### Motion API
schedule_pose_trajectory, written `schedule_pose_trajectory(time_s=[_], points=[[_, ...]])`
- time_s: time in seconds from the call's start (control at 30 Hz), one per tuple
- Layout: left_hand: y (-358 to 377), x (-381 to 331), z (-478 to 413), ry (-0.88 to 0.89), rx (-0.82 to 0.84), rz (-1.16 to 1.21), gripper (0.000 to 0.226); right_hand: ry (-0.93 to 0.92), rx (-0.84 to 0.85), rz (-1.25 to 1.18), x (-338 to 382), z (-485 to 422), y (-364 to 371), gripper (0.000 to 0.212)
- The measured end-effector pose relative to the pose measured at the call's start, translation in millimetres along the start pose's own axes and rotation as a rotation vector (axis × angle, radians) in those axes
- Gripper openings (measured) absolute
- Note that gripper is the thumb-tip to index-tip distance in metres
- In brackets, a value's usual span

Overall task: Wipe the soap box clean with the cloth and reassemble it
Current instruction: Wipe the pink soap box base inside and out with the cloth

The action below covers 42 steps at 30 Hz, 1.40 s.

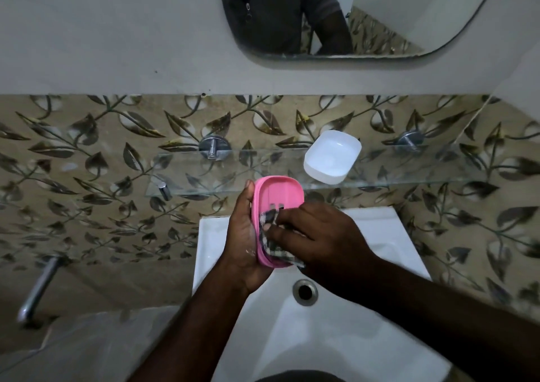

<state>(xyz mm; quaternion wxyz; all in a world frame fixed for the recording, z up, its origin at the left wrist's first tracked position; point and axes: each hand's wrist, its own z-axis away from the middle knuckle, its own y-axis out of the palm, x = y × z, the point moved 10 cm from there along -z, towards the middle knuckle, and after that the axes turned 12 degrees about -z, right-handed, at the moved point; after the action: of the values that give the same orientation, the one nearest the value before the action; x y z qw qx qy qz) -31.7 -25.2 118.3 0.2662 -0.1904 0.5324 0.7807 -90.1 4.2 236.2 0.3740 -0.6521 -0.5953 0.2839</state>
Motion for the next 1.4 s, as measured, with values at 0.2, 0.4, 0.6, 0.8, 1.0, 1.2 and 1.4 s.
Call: schedule_pose_trajectory(time_s=[0.2,0.4,0.6,0.8,1.0,1.2,1.4], points=[[9,-7,1,0.172,-0.052,-0.146,0.05,0.227,-0.123,0.084,-40,-20,-19,0.022],[8,-28,12,0.32,-0.118,-0.325,0.05,0.614,-0.103,-0.058,-59,-12,-17,0.027],[0,-39,23,0.377,-0.206,-0.34,0.065,0.877,0.045,-0.526,-54,22,16,0.02],[1,-44,23,0.422,-0.23,-0.301,0.069,0.913,0.106,-0.987,-35,23,20,0.035],[16,-46,15,0.42,-0.11,-0.192,0.062,1.157,-0.237,-1.519,-45,22,23,0.016],[15,-41,11,0.335,-0.122,-0.239,0.061,0.949,-0.344,-0.937,-69,17,3,0.007],[5,-23,4,0.188,-0.131,-0.296,0.071,0.423,0.135,-0.559,-35,-1,10,0.015]])
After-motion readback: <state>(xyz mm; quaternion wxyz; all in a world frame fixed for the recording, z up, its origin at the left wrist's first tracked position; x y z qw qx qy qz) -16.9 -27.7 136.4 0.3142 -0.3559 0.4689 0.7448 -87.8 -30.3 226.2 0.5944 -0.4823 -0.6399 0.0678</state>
